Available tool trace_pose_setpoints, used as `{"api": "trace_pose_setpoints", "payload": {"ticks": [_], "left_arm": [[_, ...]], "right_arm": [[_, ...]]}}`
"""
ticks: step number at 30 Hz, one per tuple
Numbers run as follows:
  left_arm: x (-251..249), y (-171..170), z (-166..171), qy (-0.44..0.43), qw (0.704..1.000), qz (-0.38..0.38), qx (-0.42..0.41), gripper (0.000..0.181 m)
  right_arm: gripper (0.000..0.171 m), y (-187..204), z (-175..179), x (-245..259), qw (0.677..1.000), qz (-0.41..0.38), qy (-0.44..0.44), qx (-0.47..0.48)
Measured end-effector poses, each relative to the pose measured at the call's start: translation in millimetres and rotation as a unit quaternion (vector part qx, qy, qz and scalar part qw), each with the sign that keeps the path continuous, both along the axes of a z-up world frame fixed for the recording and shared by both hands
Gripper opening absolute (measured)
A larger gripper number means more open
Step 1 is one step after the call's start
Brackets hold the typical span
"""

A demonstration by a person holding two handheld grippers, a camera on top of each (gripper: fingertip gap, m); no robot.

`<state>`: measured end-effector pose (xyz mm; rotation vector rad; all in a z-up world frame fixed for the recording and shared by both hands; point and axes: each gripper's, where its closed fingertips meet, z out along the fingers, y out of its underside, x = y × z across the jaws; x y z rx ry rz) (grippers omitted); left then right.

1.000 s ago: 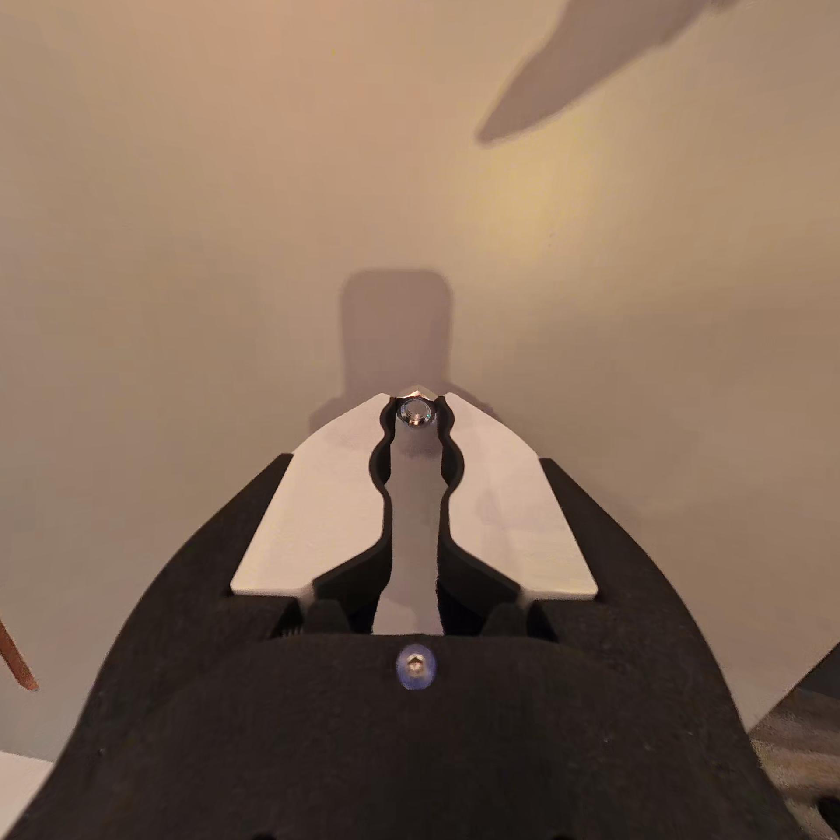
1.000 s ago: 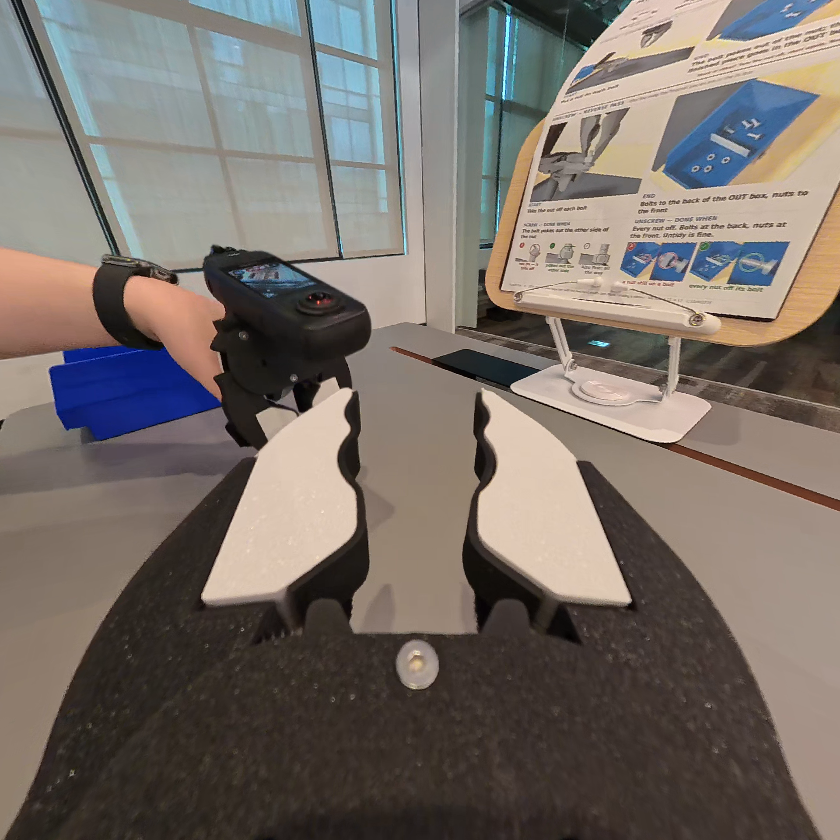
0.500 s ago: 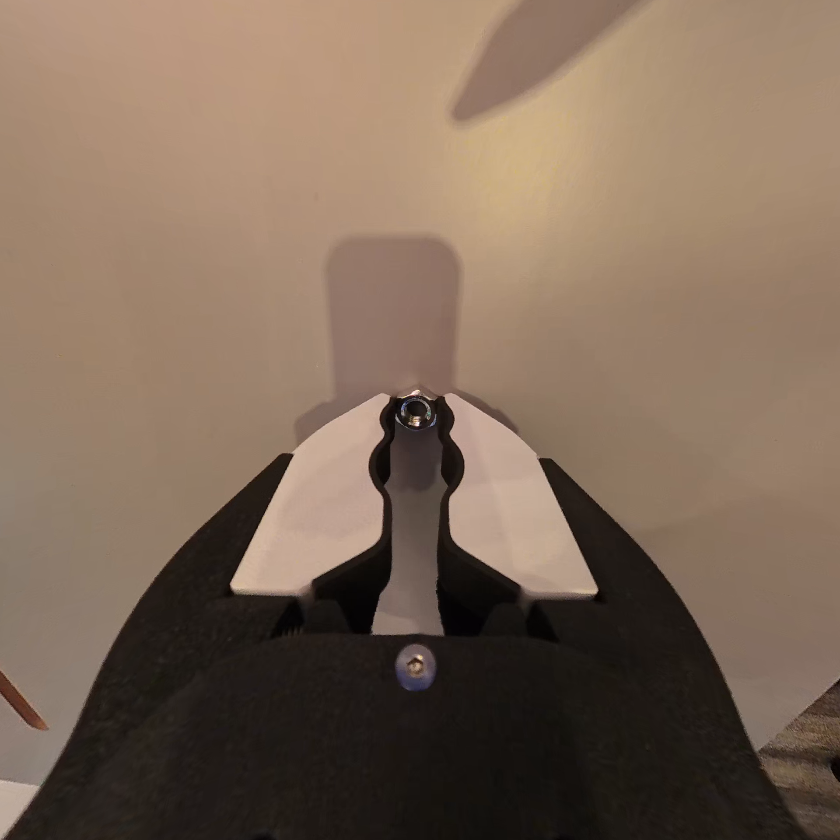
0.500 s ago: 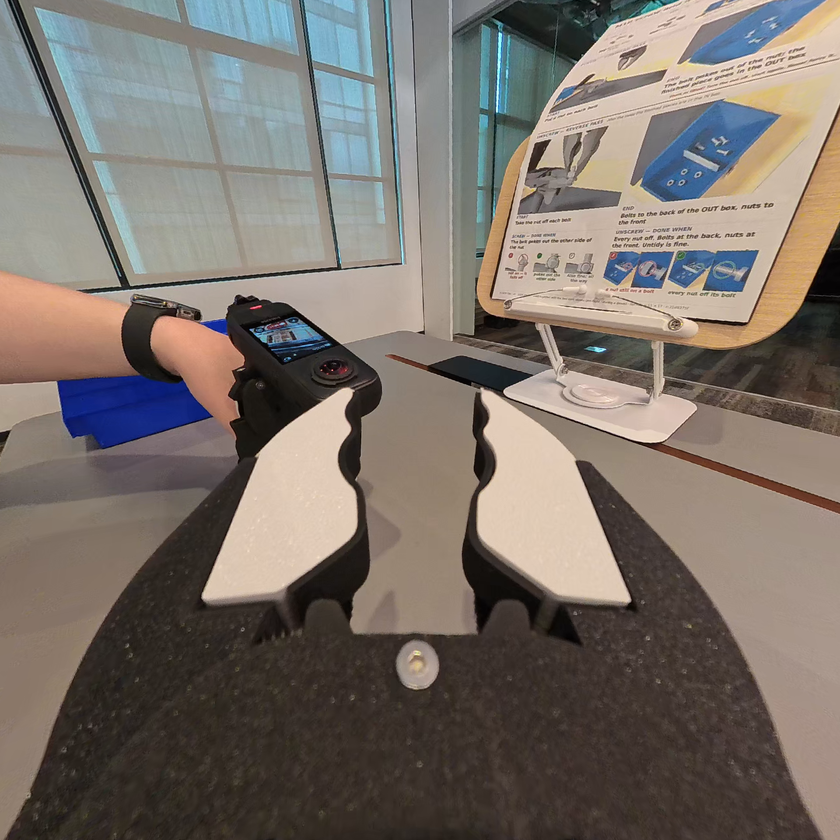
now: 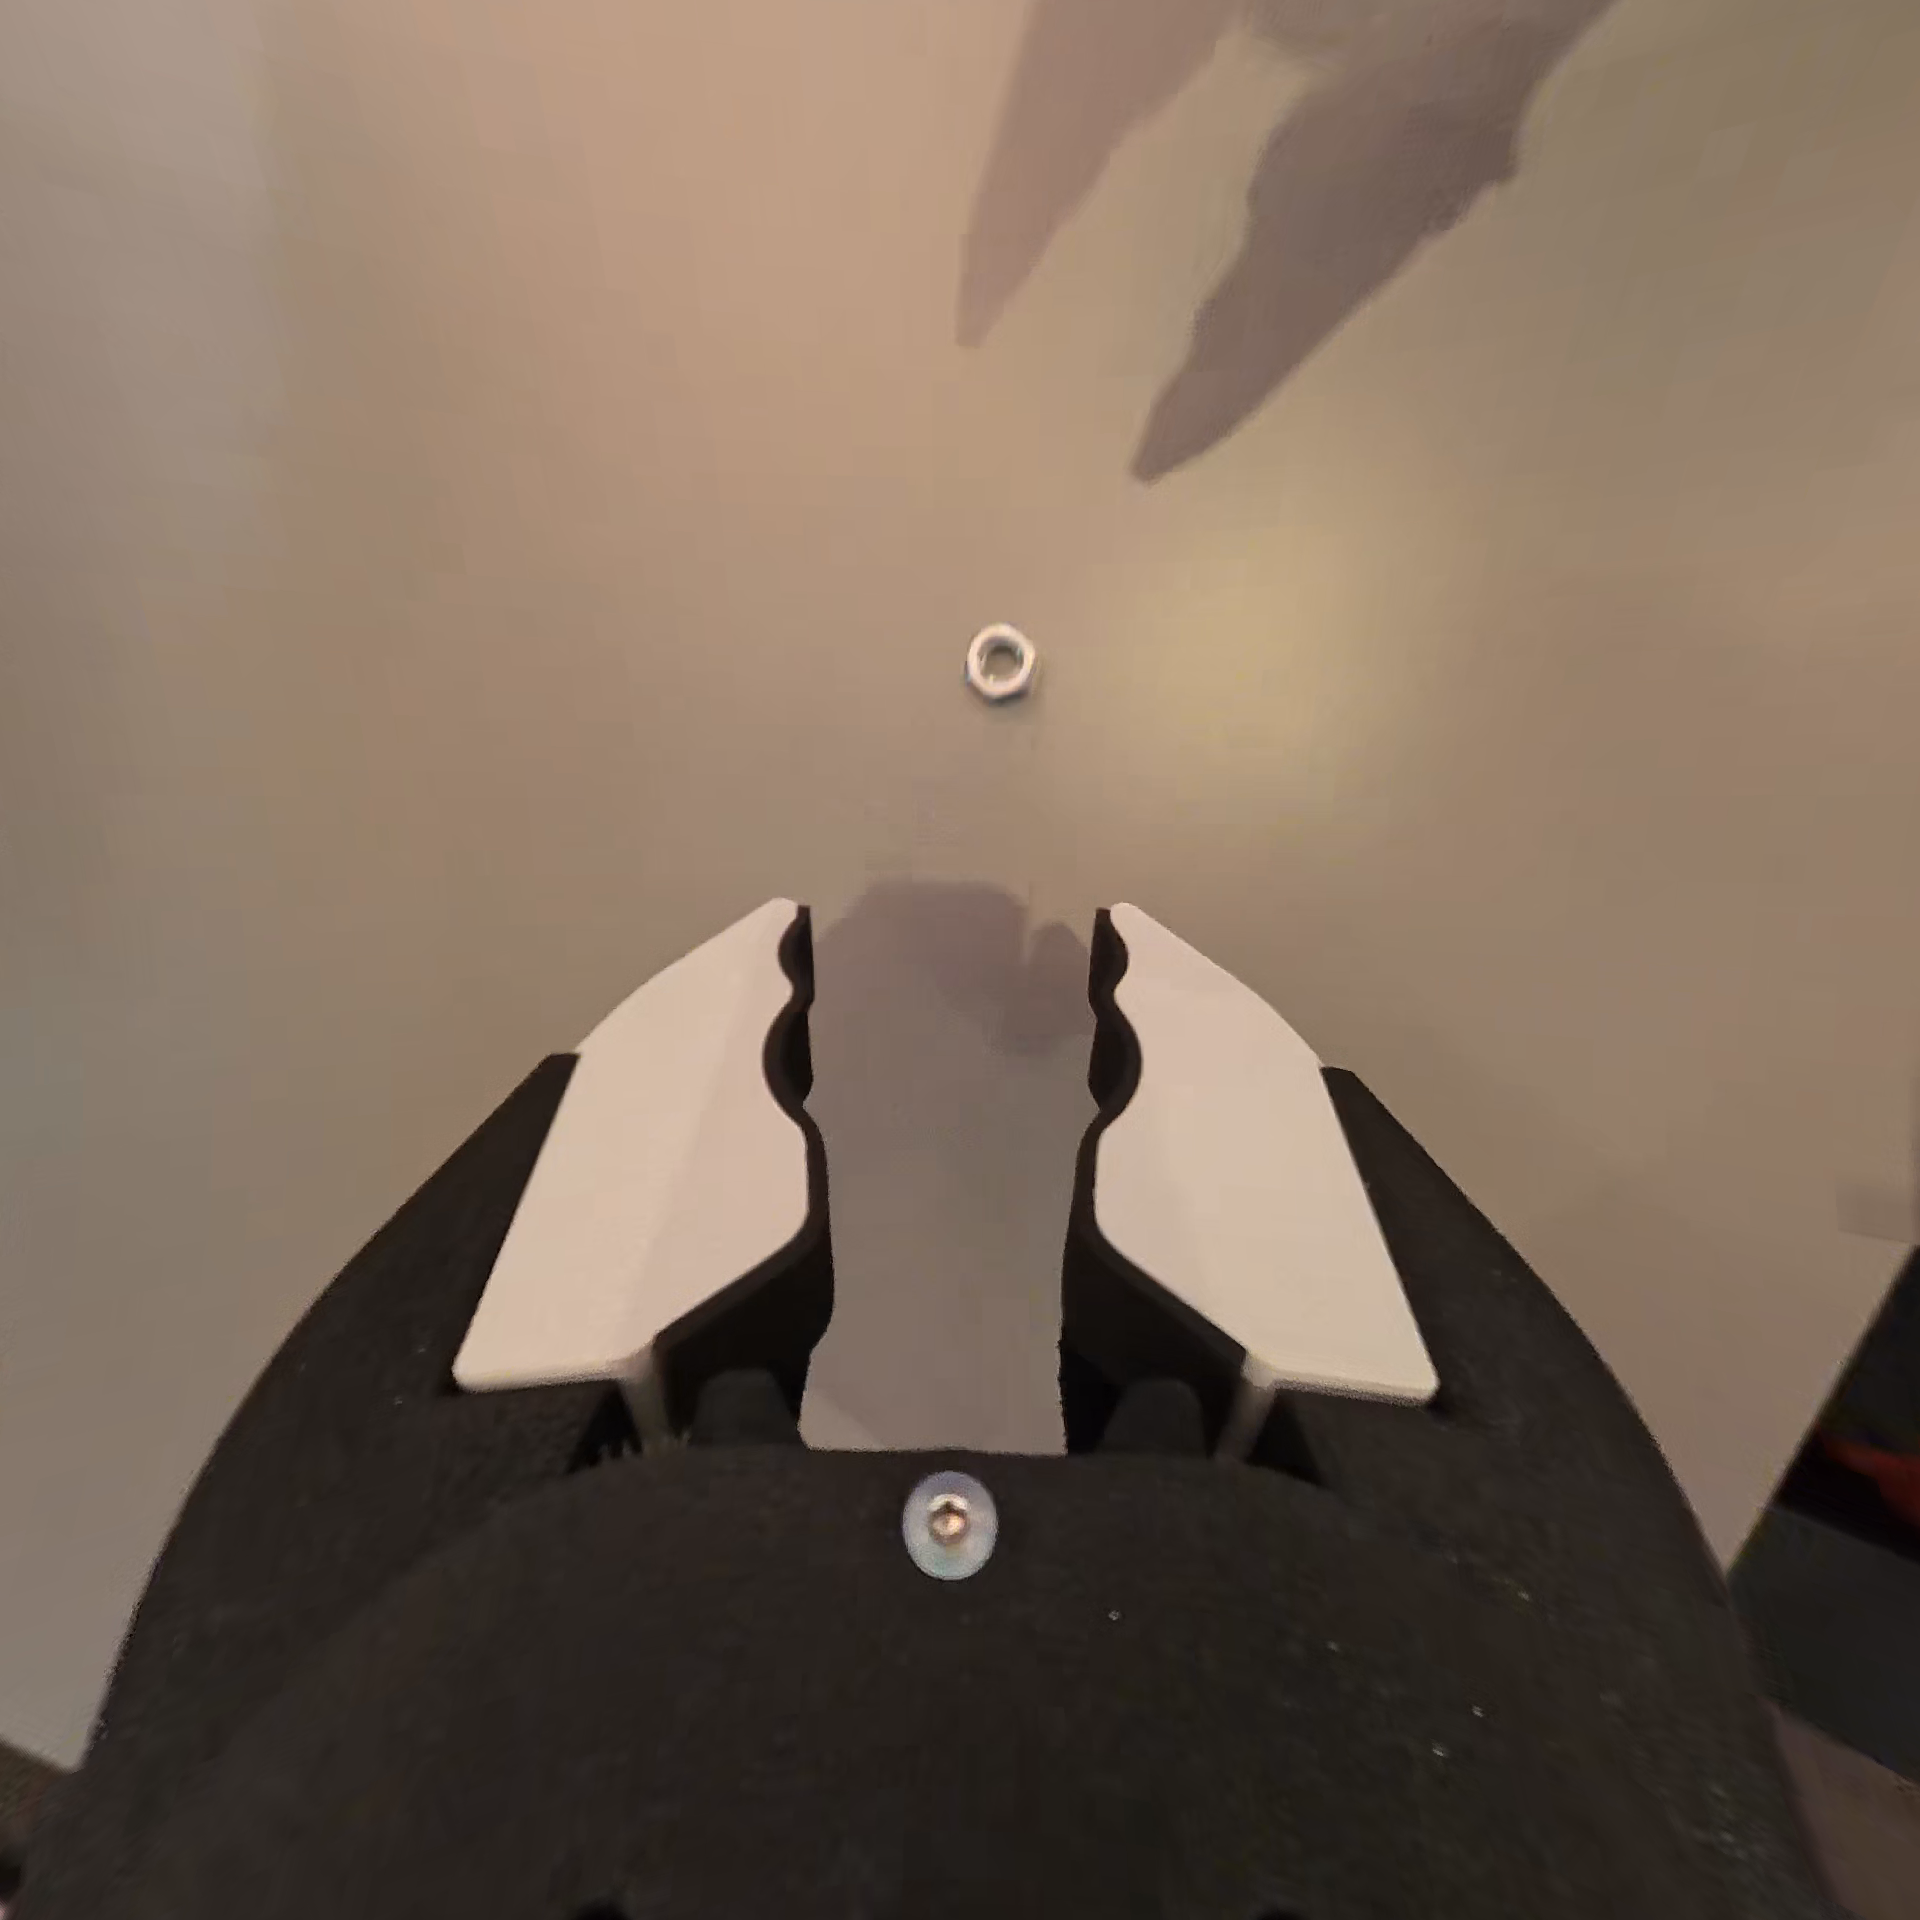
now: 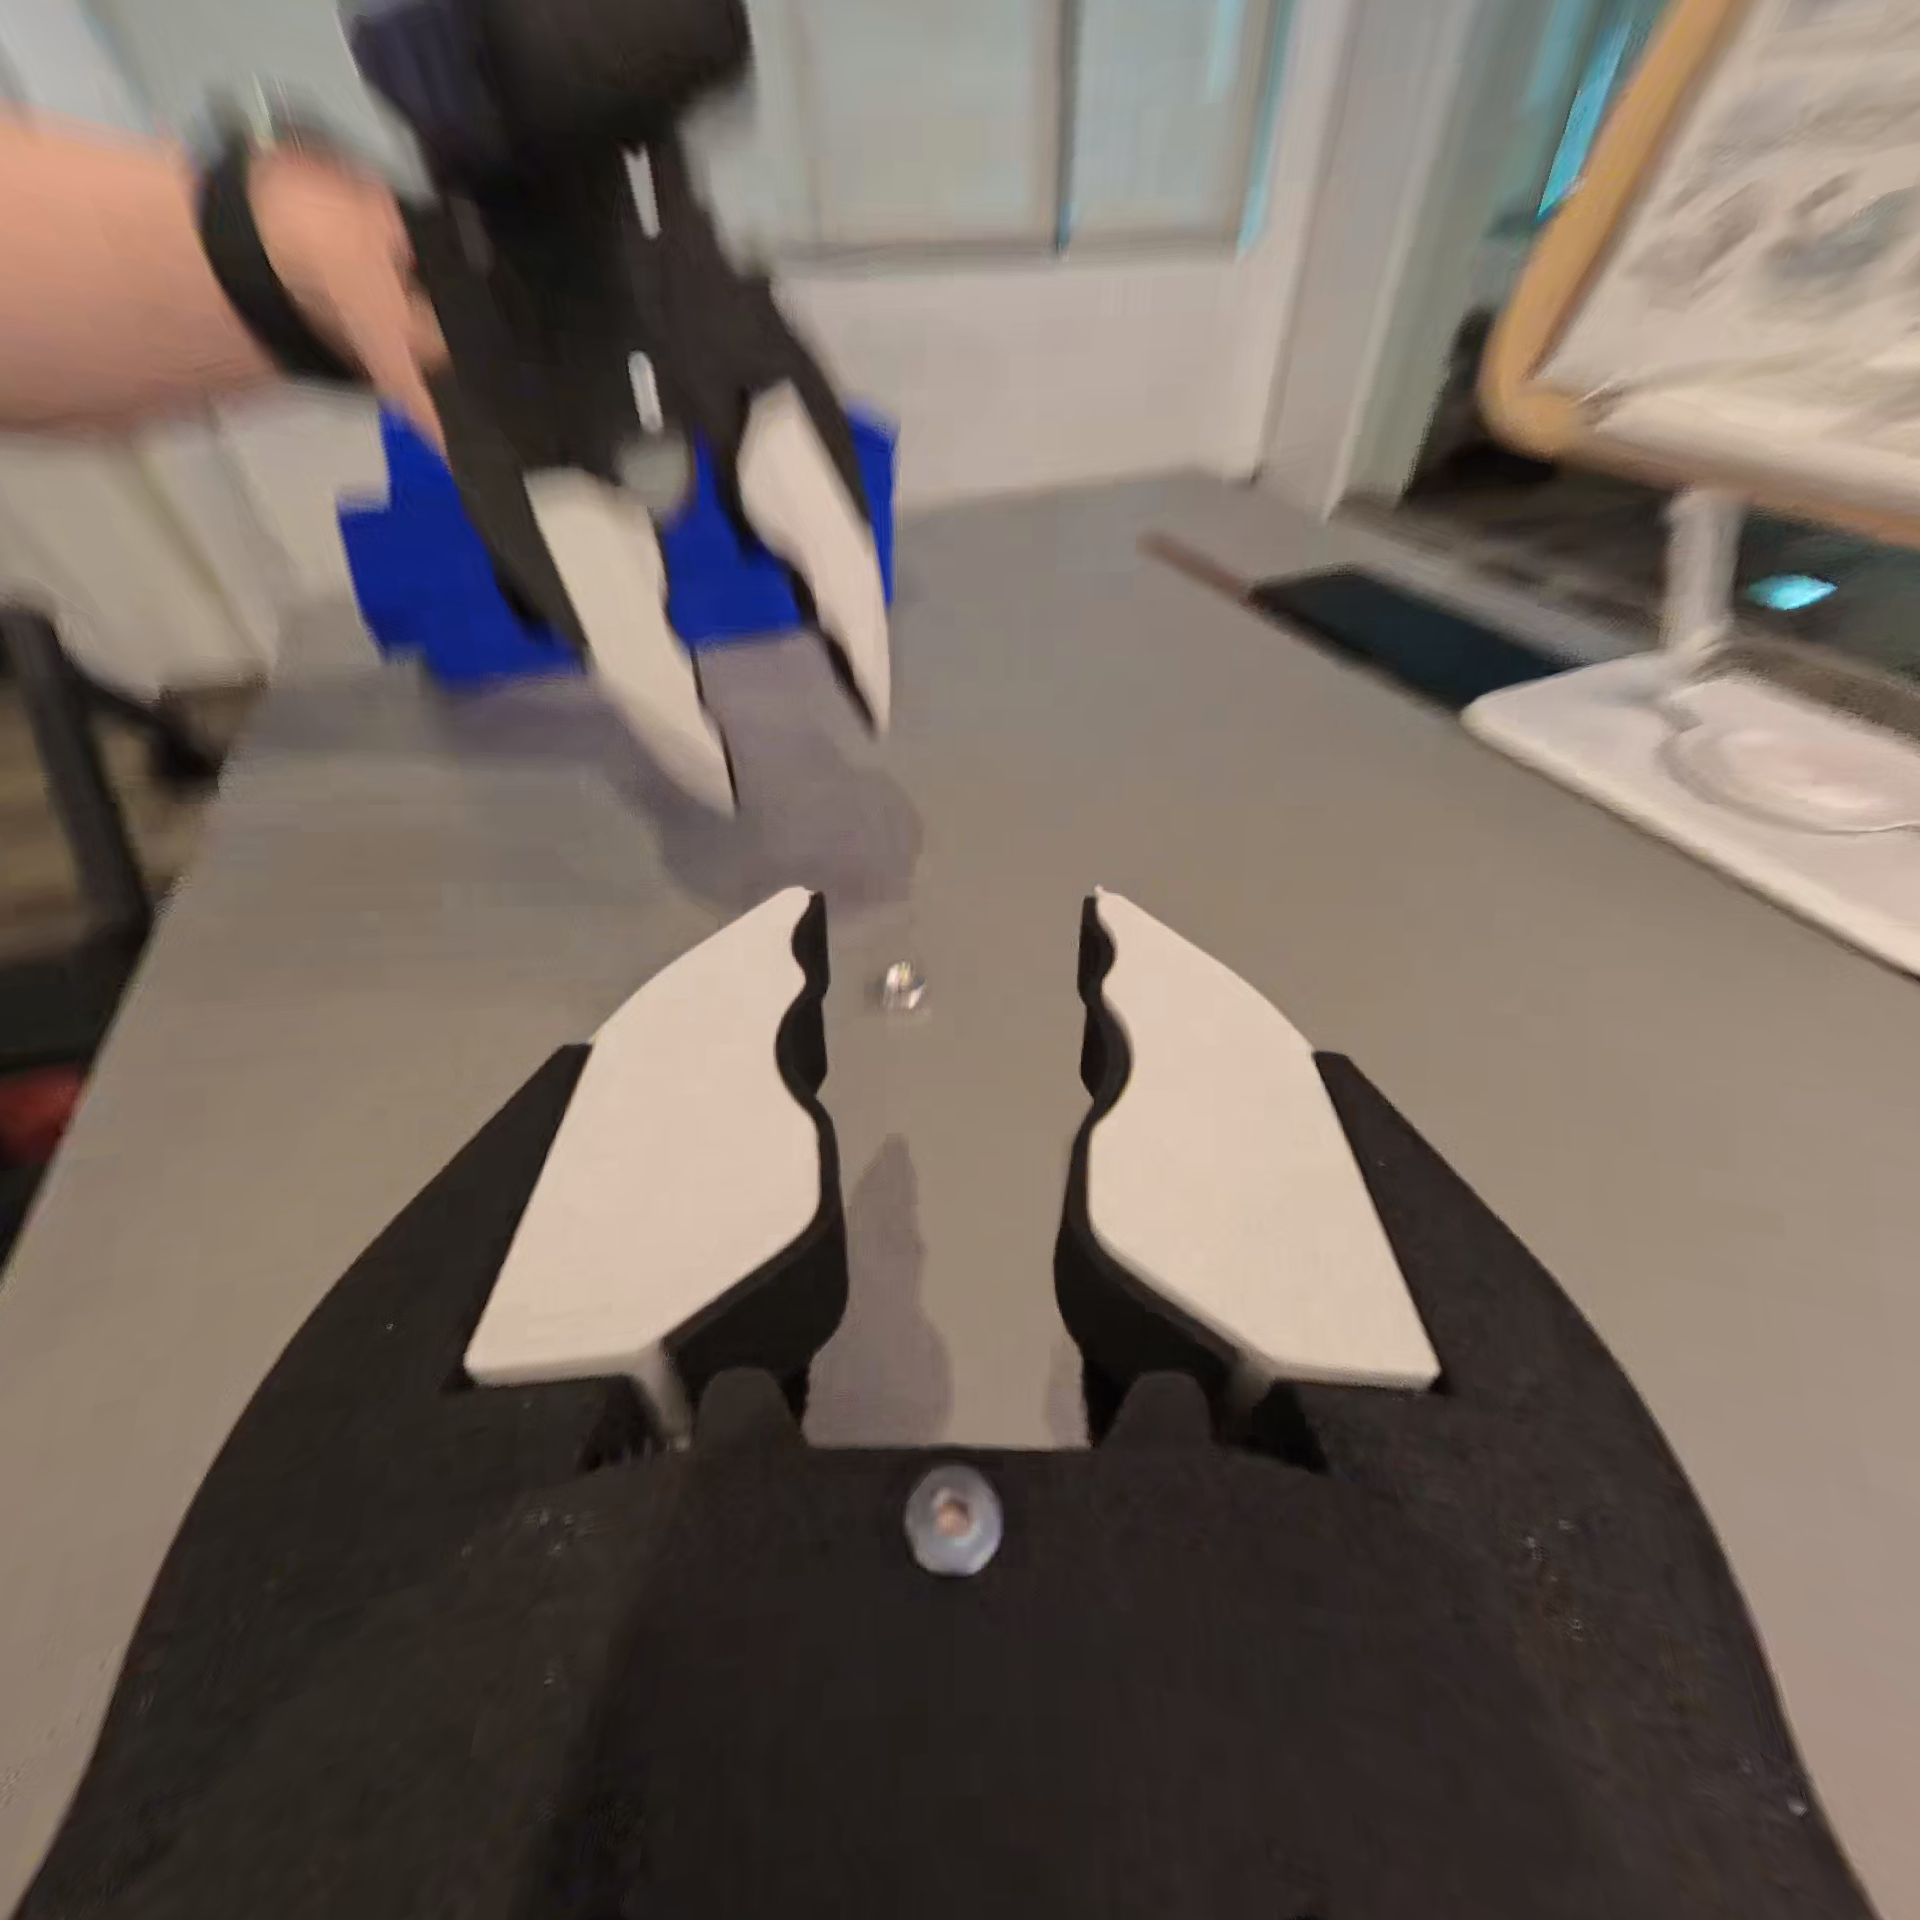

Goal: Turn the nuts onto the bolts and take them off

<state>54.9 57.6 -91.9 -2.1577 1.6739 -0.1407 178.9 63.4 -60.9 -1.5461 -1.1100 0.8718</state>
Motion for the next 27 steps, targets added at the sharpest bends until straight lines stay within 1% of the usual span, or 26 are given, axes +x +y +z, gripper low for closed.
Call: {"api": "trace_pose_setpoints", "payload": {"ticks": [2,4,6,9,12,17,20,23,27], "left_arm": [[-24,-9,24,-0.032,0.999,0.032,0.018,0.051],[-48,-22,45,-0.063,0.996,0.059,0.03,0.051],[-71,-36,64,-0.094,0.991,0.089,0.047,0.051],[-105,-59,85,-0.125,0.983,0.123,0.062,0.051],[-140,-78,99,-0.127,0.976,0.154,0.086,0.052],[-182,-100,123,-0.151,0.963,0.198,0.106,0.051],[-201,-104,134,-0.162,0.955,0.216,0.121,0.051],[-217,-103,138,-0.169,0.949,0.232,0.129,0.05],[-230,-98,135,-0.179,0.943,0.248,0.128,0.049]], "right_arm": [[0.044,6,-32,-18,0.994,0.032,-0.103,-0.009],[0.043,7,-55,-35,0.983,0.058,-0.172,-0.023],[0.039,6,-70,-51,0.973,0.085,-0.214,-0.011],[0.04,7,-85,-67,0.959,0.11,-0.259,0.021],[0.039,10,-93,-76,0.951,0.121,-0.282,0.032],[0.036,11,-102,-78,0.943,0.136,-0.304,0.003],[0.03,8,-103,-78,0.942,0.151,-0.299,-0.02],[0.019,7,-104,-79,0.944,0.157,-0.289,-0.038],[0.017,8,-104,-79,0.946,0.162,-0.276,-0.044]]}}
